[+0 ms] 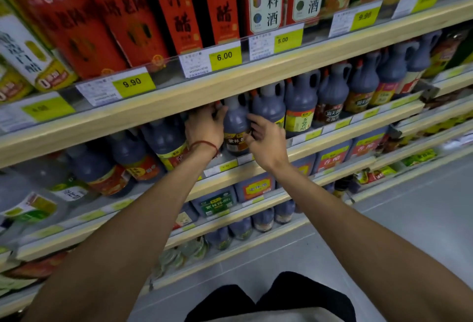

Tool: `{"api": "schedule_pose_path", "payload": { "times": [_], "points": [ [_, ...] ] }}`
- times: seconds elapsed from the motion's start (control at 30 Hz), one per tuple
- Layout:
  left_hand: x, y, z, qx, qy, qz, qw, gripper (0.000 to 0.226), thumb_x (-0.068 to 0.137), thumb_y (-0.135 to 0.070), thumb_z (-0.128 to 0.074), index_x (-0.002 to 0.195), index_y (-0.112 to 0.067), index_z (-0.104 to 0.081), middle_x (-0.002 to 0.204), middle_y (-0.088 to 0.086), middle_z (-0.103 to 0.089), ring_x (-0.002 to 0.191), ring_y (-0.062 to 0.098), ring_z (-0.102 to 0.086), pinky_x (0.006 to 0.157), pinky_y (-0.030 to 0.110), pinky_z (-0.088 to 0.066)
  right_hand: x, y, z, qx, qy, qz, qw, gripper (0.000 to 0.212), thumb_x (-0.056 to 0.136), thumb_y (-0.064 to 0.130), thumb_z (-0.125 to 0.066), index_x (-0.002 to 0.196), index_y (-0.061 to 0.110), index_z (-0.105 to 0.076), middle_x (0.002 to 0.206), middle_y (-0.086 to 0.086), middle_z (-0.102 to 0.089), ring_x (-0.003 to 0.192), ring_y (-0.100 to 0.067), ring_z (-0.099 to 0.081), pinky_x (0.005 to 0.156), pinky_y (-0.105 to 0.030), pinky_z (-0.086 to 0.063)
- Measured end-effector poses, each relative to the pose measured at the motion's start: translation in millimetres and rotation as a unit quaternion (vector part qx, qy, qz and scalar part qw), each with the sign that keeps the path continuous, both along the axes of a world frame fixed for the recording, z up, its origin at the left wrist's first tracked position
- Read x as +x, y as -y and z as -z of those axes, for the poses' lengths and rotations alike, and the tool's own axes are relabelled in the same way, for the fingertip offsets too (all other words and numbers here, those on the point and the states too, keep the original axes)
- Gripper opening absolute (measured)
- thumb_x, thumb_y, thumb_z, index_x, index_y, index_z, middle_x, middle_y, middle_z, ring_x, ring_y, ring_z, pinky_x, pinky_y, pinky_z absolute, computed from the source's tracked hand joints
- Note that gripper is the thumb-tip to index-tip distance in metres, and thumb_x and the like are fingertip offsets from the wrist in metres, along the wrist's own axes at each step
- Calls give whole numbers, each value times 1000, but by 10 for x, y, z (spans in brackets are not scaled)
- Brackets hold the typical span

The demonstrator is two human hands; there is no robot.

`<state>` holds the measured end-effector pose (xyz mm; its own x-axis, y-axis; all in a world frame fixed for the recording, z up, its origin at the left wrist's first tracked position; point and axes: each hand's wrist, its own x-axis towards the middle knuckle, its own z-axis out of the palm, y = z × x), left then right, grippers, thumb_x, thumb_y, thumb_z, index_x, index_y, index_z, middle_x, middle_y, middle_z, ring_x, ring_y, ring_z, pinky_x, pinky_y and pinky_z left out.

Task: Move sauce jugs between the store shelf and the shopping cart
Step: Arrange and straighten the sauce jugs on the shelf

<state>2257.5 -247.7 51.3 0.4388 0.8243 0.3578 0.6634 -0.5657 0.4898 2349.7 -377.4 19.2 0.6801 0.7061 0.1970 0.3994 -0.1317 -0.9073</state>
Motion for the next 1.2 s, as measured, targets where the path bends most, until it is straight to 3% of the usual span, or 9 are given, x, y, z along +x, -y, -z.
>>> {"api": "schedule_pose_path", "payload": {
  "times": [0.13, 0.3, 0.57, 0.8, 0.93, 1.03, 1.2],
  "points": [
    [-9, -56, 37, -6, 12, 10, 1000, 30, 103, -41, -53, 110, -18, -70, 113, 18, -72, 102, 43, -64, 71, 39, -39, -87, 14, 46, 9, -22, 44, 999, 52, 91, -1, -73, 141, 5, -60, 128, -12, -71, 121, -19, -67, 103, -39, -56],
    [-54, -62, 10, -12, 21, 35, 999, 28, 102, -36, -55, 109, -15, -71, 113, 19, -71, 105, 43, -63, 76, 42, -44, -167, -65, 193, -9, 0, 59, 998, 57, 79, 25, -88, 131, 22, -65, 112, 7, -78, 107, -11, -72, 93, -44, -60],
    [-114, -123, 56, -42, 75, 73, 994, 27, 99, -40, -59, 95, -15, -67, 105, 16, -72, 101, 40, -64, 77, 40, -48, -199, -167, 306, 1, 7, 92, 996, 55, 73, 51, -85, 118, 23, -70, 103, 7, -78, 99, -14, -73, 85, -44, -61],
    [-85, -14, 42, -57, 90, 44, 993, 29, 100, -41, -57, 96, -16, -70, 106, 15, -73, 105, 41, -59, 81, 39, -43, -221, -90, 299, 12, 25, 103, 994, 46, 83, 36, -86, 120, 18, -68, 106, 4, -77, 101, -14, -71, 86, -43, -59],
    [-93, 48, 32, -71, 95, 32, 992, 28, 100, -41, -55, 94, -17, -68, 108, 14, -73, 105, 42, -60, 82, 40, -42, -314, -130, 337, 7, 13, 128, 992, 63, 71, 41, -91, 122, 20, -62, 113, 1, -71, 106, -19, -68, 89, -45, -58],
    [-106, 58, 37, -75, 104, 31, 991, 29, 100, -43, -55, 93, -18, -68, 106, 12, -74, 102, 42, -61, 82, 41, -46, -424, -201, 355, 9, 9, 142, 990, 78, 68, 31, -96, 132, 15, -55, 125, -4, -58, 117, -24, -57, 99, -42, -50],
    [-120, 98, 93, -87, 169, 73, 979, 35, 97, -43, -51, 84, -13, -62, 91, 8, -75, 88, 33, -67, 72, 45, -52, -404, -236, 401, 15, 23, 167, 986, 77, 67, 28, -94, 132, 15, -57, 125, -4, -59, 115, -24, -58, 98, -44, -50]
  ]
}}
